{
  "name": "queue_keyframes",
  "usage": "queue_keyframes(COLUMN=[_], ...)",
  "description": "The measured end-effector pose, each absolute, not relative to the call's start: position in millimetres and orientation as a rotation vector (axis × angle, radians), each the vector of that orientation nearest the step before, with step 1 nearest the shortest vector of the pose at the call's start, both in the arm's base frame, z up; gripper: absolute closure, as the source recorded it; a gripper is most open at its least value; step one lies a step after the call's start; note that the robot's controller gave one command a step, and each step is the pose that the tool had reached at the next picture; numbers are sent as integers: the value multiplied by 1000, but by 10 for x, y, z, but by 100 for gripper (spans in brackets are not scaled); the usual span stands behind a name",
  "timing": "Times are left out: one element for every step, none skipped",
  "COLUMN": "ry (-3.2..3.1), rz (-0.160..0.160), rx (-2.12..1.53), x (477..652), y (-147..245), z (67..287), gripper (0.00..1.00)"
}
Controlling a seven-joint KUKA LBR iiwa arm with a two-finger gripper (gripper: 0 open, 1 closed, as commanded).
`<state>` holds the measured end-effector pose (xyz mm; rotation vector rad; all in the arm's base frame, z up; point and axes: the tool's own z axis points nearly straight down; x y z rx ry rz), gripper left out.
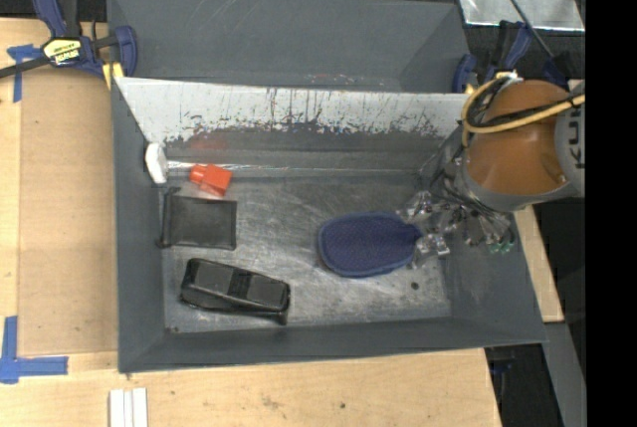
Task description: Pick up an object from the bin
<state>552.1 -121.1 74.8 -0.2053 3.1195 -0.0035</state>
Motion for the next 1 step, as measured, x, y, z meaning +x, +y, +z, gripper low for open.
queue_keyframes(ry=[3109], rz=[-6], rx=[-349], x=[5624], y=[-1125], z=[2171], gripper=[100])
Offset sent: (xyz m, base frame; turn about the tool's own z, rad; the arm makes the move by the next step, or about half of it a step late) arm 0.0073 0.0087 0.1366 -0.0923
